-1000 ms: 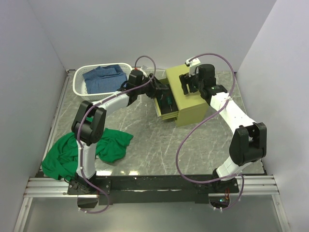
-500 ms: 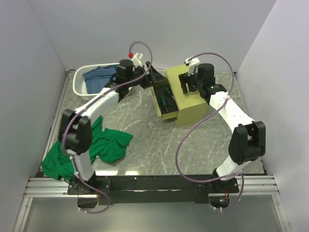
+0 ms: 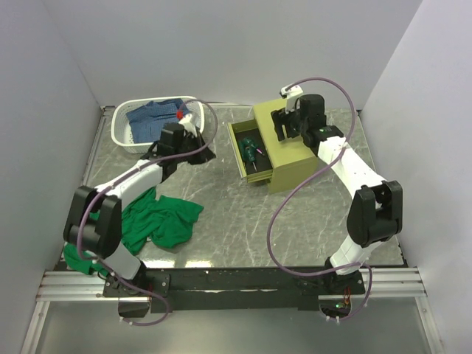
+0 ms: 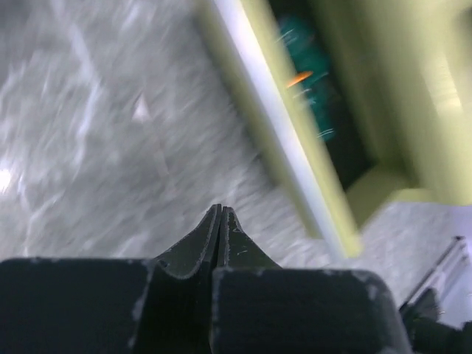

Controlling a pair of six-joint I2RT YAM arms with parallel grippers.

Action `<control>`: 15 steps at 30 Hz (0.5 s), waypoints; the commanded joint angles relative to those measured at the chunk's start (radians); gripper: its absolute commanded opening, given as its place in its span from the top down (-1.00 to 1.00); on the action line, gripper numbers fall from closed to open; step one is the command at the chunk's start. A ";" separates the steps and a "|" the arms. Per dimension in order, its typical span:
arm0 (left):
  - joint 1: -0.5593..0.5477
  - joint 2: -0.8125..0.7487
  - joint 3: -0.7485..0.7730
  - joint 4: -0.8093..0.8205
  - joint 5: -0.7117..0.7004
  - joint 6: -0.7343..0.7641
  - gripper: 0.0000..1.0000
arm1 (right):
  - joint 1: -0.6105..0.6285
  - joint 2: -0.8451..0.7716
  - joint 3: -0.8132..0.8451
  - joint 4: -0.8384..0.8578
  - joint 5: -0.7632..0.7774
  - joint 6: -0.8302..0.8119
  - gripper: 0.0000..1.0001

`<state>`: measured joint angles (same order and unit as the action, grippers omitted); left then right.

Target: Sort the tools into containers

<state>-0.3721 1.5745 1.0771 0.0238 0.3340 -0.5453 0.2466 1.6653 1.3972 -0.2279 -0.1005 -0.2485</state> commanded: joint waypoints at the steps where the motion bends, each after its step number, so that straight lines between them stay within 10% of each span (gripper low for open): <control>1: 0.007 0.054 0.000 0.051 -0.019 0.067 0.98 | -0.001 0.045 -0.040 -0.125 0.155 0.023 -0.58; 15: -0.019 0.294 0.242 -0.021 0.025 0.015 0.98 | -0.090 0.066 0.037 -0.062 0.366 0.012 -0.51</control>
<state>-0.3664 1.8450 1.2282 0.0074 0.3416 -0.5209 0.2161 1.6726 1.4162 -0.2016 0.1154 -0.1802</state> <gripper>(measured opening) 0.021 0.753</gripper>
